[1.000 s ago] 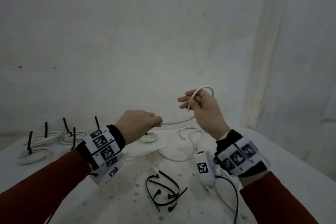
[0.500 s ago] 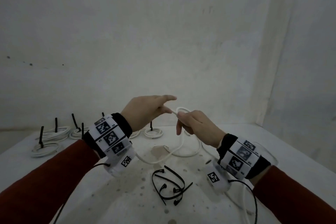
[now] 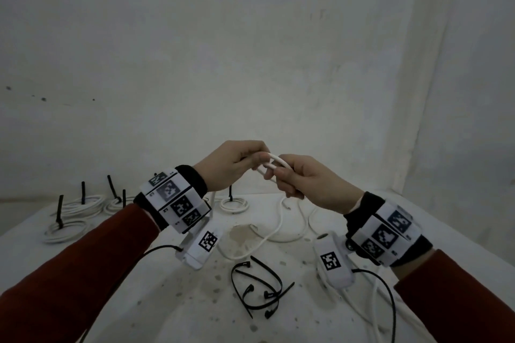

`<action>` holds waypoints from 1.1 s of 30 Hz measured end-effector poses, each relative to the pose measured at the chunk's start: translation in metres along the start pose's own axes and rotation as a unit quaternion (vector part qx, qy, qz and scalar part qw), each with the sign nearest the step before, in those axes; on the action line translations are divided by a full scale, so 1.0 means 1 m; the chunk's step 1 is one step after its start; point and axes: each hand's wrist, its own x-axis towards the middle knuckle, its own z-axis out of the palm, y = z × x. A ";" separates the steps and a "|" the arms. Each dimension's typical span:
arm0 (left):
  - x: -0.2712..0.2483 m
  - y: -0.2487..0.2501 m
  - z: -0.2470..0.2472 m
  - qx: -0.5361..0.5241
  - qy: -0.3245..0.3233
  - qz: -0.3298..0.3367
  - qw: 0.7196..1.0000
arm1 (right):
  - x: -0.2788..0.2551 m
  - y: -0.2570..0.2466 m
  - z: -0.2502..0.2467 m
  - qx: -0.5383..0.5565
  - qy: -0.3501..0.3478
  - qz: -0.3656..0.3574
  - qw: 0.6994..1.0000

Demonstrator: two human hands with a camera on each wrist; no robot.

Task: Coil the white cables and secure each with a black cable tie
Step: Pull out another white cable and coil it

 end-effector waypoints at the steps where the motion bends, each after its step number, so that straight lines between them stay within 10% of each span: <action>1: 0.003 0.003 0.000 0.005 -0.002 0.005 1.000 | 0.000 -0.003 -0.001 0.012 -0.004 0.009 1.000; 13: 0.038 -0.001 -0.002 -0.097 0.126 0.026 0.987 | -0.017 -0.026 -0.037 0.379 0.090 -0.061 0.919; 21: 0.038 -0.025 0.015 0.033 0.143 0.011 0.989 | -0.041 -0.031 -0.086 0.649 0.009 -0.216 0.730; 28: 0.048 0.003 0.048 0.368 0.045 0.147 0.917 | -0.025 -0.040 -0.087 0.559 0.245 -0.248 0.752; 33: 0.053 0.033 0.056 0.400 -0.029 0.197 0.895 | -0.002 -0.030 -0.086 0.355 0.338 -0.176 0.854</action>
